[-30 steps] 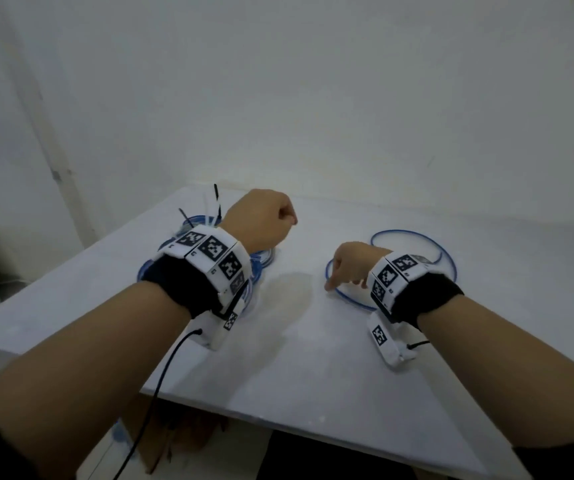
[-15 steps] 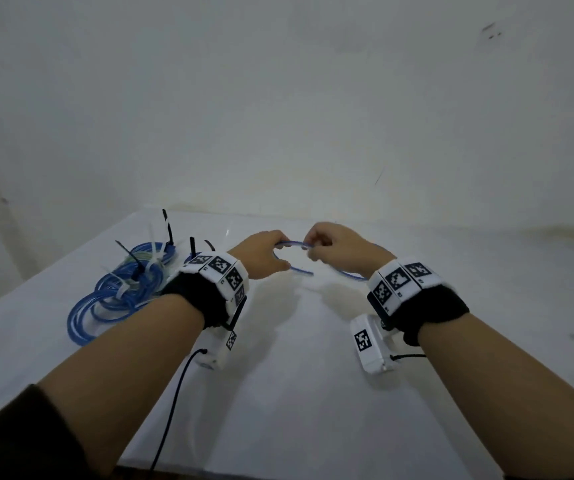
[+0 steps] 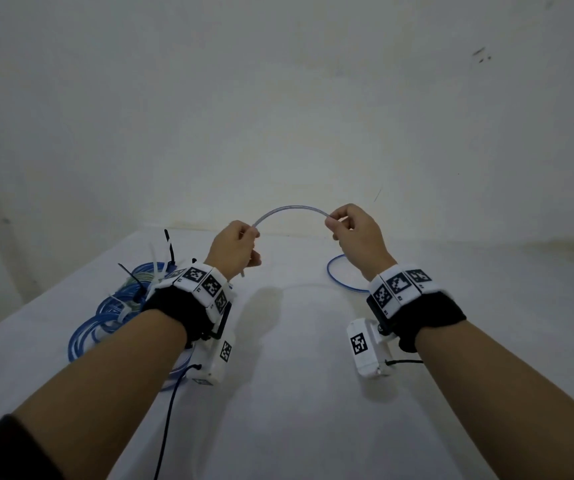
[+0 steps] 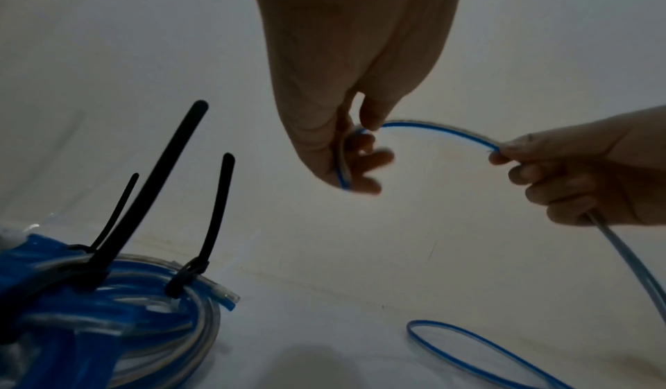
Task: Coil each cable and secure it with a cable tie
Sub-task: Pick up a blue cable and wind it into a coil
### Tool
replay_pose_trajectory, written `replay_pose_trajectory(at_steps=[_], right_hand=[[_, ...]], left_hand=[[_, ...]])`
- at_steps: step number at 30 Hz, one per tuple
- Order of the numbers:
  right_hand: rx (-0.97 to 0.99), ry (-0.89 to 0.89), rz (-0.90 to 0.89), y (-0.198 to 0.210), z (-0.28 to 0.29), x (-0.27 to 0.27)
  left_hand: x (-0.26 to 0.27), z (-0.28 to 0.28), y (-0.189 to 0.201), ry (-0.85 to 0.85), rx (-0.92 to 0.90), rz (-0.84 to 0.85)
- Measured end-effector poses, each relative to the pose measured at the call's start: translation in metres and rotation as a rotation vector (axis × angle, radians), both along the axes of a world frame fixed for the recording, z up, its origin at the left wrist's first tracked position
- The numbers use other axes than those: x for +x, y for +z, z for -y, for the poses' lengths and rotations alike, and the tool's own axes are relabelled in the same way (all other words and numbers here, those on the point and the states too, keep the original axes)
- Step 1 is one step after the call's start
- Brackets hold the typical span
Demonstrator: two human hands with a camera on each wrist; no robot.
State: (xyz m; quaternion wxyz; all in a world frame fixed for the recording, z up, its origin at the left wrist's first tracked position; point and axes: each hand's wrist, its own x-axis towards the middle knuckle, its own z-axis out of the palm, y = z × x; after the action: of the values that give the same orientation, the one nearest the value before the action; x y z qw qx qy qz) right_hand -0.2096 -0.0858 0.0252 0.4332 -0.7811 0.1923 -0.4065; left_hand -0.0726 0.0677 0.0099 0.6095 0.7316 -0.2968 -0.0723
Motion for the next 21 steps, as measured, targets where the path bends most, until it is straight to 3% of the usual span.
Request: replay_pose_trajectory(at_steps=[4, 11, 21], right_hand=[[0.003, -0.015, -0.085, -0.009, -0.003, 0.007], [-0.040, 0.014, -0.191, -0.014, -0.011, 0.016], [-0.119, -0.018, -0.264, -0.019, -0.010, 0.021]], left_hand=[[0.004, -0.002, 0.012, 0.122, -0.081, 0.167], [0.012, -0.005, 0.024, 0.169, -0.137, 0.203], [0.017, -0.015, 0.020, 0.166, 0.030, 0.180]])
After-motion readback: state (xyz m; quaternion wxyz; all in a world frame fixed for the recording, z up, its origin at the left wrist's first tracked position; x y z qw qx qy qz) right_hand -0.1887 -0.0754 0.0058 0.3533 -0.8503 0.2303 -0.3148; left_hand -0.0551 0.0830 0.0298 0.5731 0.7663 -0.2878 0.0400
